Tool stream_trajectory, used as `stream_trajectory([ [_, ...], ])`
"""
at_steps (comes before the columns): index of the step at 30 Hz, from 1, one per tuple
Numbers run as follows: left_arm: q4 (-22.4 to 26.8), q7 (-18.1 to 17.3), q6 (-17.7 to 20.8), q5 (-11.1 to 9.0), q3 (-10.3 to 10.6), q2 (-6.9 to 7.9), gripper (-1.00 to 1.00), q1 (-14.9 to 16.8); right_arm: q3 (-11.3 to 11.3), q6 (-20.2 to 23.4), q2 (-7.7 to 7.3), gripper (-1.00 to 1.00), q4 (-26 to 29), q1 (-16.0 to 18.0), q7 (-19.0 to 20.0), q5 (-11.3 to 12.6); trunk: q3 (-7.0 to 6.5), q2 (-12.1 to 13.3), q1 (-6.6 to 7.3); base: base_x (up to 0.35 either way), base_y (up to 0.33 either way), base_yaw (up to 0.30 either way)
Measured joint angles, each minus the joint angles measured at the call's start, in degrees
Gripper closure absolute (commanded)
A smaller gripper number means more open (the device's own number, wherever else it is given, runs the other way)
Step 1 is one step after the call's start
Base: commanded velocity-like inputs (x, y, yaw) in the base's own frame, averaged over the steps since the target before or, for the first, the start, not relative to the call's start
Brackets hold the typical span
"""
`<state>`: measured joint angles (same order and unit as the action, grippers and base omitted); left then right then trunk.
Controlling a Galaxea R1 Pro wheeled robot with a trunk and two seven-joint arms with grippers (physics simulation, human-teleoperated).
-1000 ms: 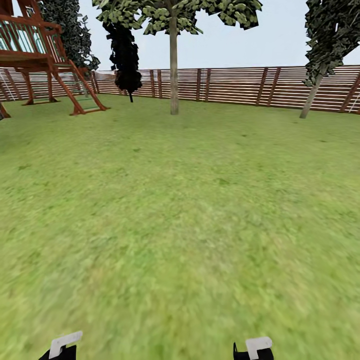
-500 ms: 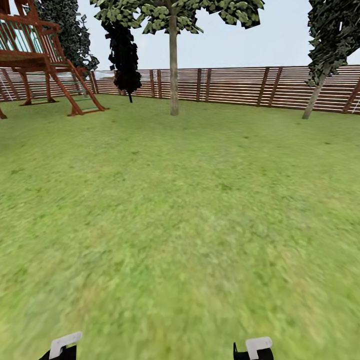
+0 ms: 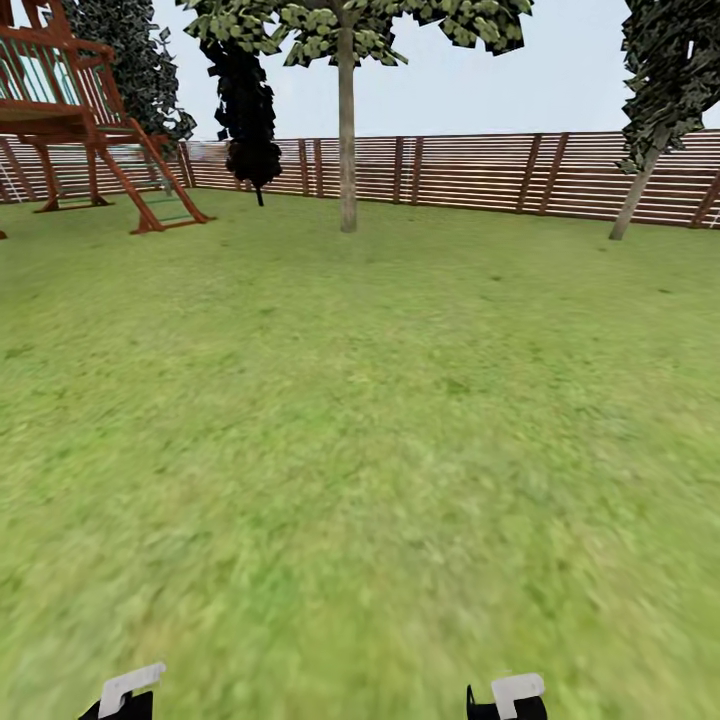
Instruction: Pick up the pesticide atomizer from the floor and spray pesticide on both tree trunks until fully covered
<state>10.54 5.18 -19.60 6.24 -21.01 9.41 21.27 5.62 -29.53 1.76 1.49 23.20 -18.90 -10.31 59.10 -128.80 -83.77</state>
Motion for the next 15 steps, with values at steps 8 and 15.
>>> stream_trajectory([
  [8,0.02,0.00,0.00,0.00,0.00,0.01,1.00,0.00,0.00,-0.02,0.00,-1.00,0.01,0.00,0.00,-0.02,0.00,0.00,0.00,0.337,0.000,0.000],
  [15,0.09,0.00,0.00,0.00,0.00,-0.01,1.00,0.00,0.00,-0.01,0.00,-1.00,0.01,0.00,0.00,0.02,0.00,0.00,0.00,0.337,0.000,0.000],
])
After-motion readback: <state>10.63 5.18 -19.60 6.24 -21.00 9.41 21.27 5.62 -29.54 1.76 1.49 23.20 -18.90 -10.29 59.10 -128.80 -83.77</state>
